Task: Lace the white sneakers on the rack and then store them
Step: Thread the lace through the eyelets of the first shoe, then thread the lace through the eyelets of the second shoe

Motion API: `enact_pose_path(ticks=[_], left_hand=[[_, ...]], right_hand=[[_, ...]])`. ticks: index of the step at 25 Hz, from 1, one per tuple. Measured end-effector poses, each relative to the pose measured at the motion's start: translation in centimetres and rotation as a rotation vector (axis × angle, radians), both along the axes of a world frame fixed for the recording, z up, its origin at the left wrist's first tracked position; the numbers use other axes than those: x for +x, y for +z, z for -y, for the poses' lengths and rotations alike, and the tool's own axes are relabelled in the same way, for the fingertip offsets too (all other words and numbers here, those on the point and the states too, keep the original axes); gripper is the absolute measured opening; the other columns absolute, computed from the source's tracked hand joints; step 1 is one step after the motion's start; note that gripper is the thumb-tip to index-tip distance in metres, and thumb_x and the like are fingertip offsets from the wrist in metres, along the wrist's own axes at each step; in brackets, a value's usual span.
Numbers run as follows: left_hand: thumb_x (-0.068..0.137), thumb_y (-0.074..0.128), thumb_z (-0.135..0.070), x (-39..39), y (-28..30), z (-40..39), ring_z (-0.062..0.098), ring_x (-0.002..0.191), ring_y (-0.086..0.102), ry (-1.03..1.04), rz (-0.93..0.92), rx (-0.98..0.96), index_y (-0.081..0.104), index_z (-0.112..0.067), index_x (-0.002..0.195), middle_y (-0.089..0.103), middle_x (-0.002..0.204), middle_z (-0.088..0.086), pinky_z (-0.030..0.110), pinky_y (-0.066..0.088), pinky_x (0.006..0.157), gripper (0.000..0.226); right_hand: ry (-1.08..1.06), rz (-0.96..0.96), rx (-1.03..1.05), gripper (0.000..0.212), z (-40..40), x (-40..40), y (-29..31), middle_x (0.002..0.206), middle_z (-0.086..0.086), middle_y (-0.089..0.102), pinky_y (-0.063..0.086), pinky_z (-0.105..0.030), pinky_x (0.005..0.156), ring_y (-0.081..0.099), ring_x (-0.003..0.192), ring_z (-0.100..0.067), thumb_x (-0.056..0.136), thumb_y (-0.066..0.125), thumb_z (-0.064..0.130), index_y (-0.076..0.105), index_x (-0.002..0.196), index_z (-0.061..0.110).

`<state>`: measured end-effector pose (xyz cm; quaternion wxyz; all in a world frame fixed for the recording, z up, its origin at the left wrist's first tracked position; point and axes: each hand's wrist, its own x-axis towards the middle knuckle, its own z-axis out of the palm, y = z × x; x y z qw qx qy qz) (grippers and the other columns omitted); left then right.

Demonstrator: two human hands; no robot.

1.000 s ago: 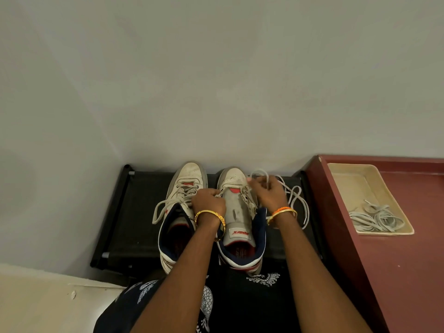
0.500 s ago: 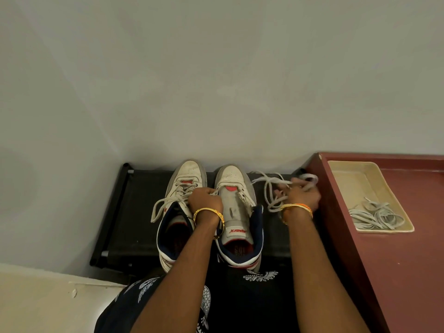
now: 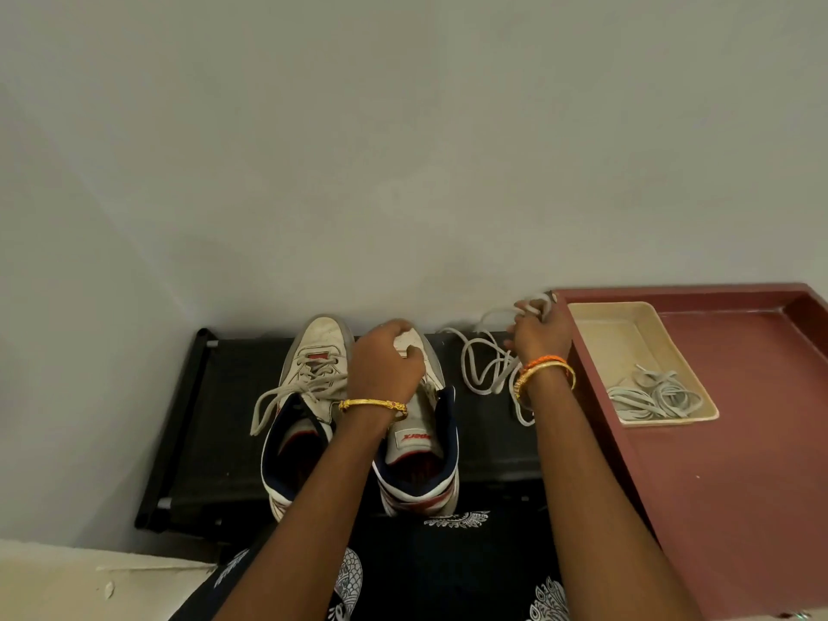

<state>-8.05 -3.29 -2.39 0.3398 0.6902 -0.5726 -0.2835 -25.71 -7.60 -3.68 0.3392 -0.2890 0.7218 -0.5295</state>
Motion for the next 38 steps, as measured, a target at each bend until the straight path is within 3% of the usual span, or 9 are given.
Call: enact_pose_path(ticks=[5, 9, 15, 19, 25, 28, 31, 34, 38], left_hand=[[0.085, 0.055, -0.010, -0.7, -1.3, -0.1, 0.024, 0.104, 0.061, -0.017, 0.051, 0.061, 0.066, -0.011, 0.115, 0.066, 0.114, 0.009, 0.030, 0.048, 0.089, 0.031], [0.086, 0.053, -0.008, -0.8, -2.2, 0.7, 0.021, 0.103, 0.061, -0.058, 0.051, 0.082, 0.064, -0.011, 0.116, 0.065, 0.116, 0.007, 0.025, 0.045, 0.087, 0.032], [0.078, 0.072, -0.017, -1.8, -0.3, 1.9, 0.018, 0.131, 0.039, -0.334, 0.031, -0.041, 0.039, -0.016, 0.141, 0.044, 0.142, 0.004, 0.021, 0.029, 0.103, 0.071], [0.064, 0.086, -0.021, -4.5, 3.8, 2.9, 0.013, 0.135, 0.032, -0.563, -0.279, 0.042, 0.009, -0.032, 0.149, 0.031, 0.149, 0.001, 0.026, 0.029, 0.107, 0.114], [0.089, 0.056, -0.002, -6.7, 8.5, 1.2, 0.031, 0.088, 0.063, -0.424, -0.619, 0.166, 0.058, -0.011, 0.104, 0.064, 0.093, 0.012, 0.039, 0.054, 0.085, 0.018], [0.093, 0.044, -0.001, -7.3, 9.6, -0.5, 0.017, 0.047, 0.052, -0.358, -0.923, 0.469, 0.058, -0.006, 0.086, 0.051, 0.057, 0.004, 0.031, 0.057, 0.057, 0.017], [0.094, 0.037, 0.001, -8.6, 10.5, -2.1, 0.005, 0.028, 0.032, -0.274, -0.831, 0.729, 0.049, -0.006, 0.072, 0.040, 0.041, 0.000, 0.010, 0.033, 0.033, 0.026], [0.095, 0.039, 0.004, -10.7, 10.6, -3.1, 0.007, 0.034, 0.045, -0.275, -0.856, 0.817, 0.051, -0.002, 0.072, 0.052, 0.046, 0.005, 0.013, 0.041, 0.035, 0.027], [0.092, 0.045, 0.009, -14.3, 11.1, -4.0, 0.016, 0.059, 0.058, -0.348, -0.699, 0.779, 0.053, 0.001, 0.080, 0.056, 0.075, 0.012, 0.019, 0.051, 0.042, 0.016]], right_hand=[[0.557, -0.785, 0.572, 0.079, 1.5, -0.2, -5.6, 0.144, -0.022, 0.029, 0.030, -0.048, 0.106, 0.030, 0.132, -0.041, 0.083, 0.058, 0.057, 0.033, 0.140, 0.009], [0.607, -0.875, 0.420, 0.045, -0.1, 0.4, -10.1, 0.134, -0.025, 0.041, 0.038, -0.037, 0.098, 0.043, 0.122, -0.040, 0.091, 0.057, 0.019, 0.045, 0.131, 0.002], [0.651, -0.544, 0.240, 0.015, 0.5, -1.9, -2.7, 0.088, -0.018, 0.068, 0.050, -0.018, 0.063, 0.063, 0.078, -0.027, 0.087, 0.059, 0.006, 0.068, 0.098, 0.001], [0.795, -0.388, 0.039, 0.025, -0.5, -1.0, 7.1, 0.073, -0.006, 0.071, 0.055, -0.032, 0.070, 0.065, 0.071, -0.019, 0.082, 0.053, -0.001, 0.072, 0.077, 0.015], [0.397, 0.407, -0.299, 0.042, -2.9, -0.6, 14.2, 0.053, -0.006, 0.059, 0.047, -0.038, 0.070, 0.058, 0.067, -0.027, 0.077, 0.038, -0.007, 0.059, 0.046, 0.011], [0.218, 1.025, -0.291, 0.040, -5.1, -1.5, 13.8, 0.044, -0.007, 0.049, 0.050, -0.032, 0.058, 0.055, 0.052, -0.021, 0.077, 0.031, 0.001, 0.046, 0.041, 0.010], [0.139, 0.614, -0.264, 0.029, -7.8, -2.1, 12.0, 0.044, -0.007, 0.035, 0.028, -0.013, 0.040, 0.033, 0.032, -0.013, 0.073, 0.029, -0.005, 0.041, 0.050, 0.007], [0.221, -0.100, -0.234, 0.009, -10.2, -3.9, 10.1, 0.072, -0.013, 0.054, 0.040, -0.025, 0.051, 0.049, 0.058, -0.018, 0.072, 0.042, 0.010, 0.051, 0.071, 0.013], [0.555, -0.349, 0.086, 0.058, -13.8, -8.4, 10.6, 0.106, -0.002, 0.057, 0.047, -0.034, 0.083, 0.057, 0.093, -0.020, 0.067, 0.051, 0.044, 0.048, 0.121, 0.021]])
